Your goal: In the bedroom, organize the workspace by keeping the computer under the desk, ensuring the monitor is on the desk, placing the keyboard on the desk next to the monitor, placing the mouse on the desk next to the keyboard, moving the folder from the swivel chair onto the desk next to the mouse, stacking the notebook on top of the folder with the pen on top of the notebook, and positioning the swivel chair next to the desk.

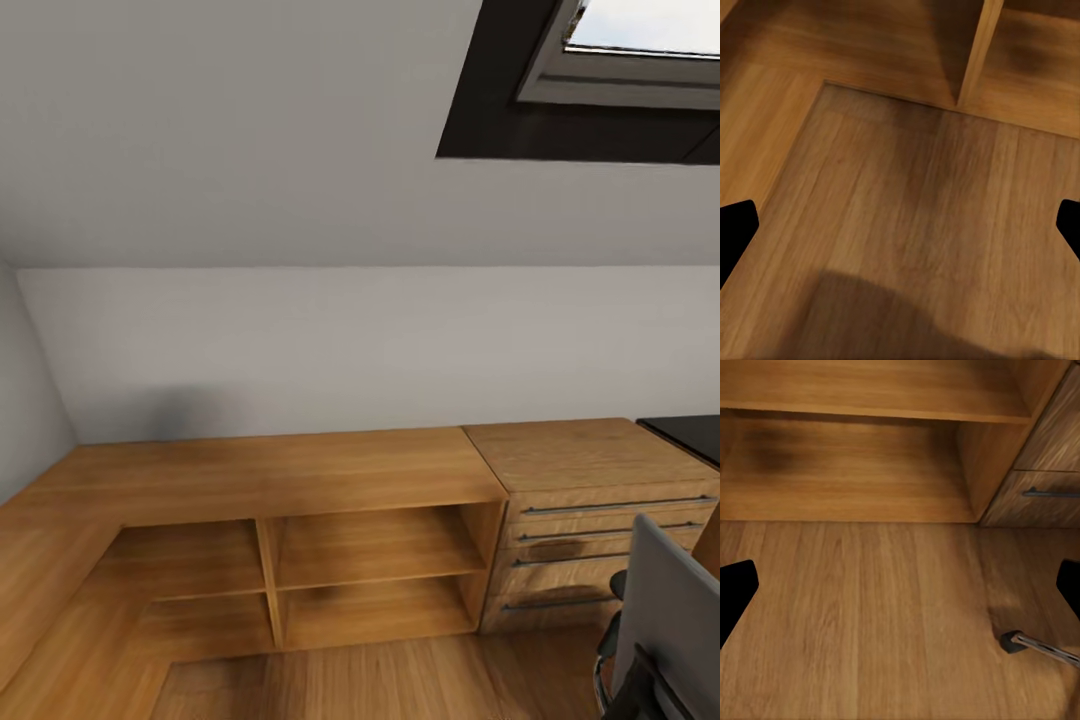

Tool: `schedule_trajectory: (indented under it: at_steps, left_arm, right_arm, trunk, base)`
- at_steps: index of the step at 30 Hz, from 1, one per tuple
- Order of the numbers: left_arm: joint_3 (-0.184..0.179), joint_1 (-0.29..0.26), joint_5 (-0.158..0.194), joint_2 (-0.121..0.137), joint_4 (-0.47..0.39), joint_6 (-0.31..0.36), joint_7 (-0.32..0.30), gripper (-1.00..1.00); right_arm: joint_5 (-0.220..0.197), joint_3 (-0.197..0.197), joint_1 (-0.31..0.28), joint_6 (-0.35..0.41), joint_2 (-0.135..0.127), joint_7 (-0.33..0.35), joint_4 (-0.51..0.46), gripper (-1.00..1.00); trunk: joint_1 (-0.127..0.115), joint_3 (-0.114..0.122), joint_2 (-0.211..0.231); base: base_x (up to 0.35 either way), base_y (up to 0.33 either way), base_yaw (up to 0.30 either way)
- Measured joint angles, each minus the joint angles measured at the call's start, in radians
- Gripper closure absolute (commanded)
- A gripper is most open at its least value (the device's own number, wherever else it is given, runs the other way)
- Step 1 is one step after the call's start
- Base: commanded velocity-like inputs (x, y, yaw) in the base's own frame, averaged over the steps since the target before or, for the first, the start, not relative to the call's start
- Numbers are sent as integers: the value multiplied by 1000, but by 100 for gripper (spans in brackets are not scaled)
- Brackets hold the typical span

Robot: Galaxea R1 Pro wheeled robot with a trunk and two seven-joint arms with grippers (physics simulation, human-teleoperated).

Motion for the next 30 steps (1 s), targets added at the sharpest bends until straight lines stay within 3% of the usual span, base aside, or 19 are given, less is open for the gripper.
schedule_trajectory:
  at_steps: [11, 24, 30]
  left_arm:
    - [0, 0, 0, 0, 1, -1, 1, -100]
    - [-1, 0, 0, -2, 1, 2, 0, -100]
    - [-3, 0, 0, -3, 2, 4, 0, -100]
  right_arm:
    - [-1, -1, 0, 0, 0, 0, 0, -100]
    - [-2, -1, 0, 0, 0, 1, 0, -100]
    - [-2, -1, 0, 0, 0, 1, 0, -100]
  trunk:
    - [0, -18, 0]
    - [0, -39, 0]
    - [0, -48, 0]
  base:
    - [22, 1, 0]
    - [272, 0, 0]
    - [58, 0, -60]
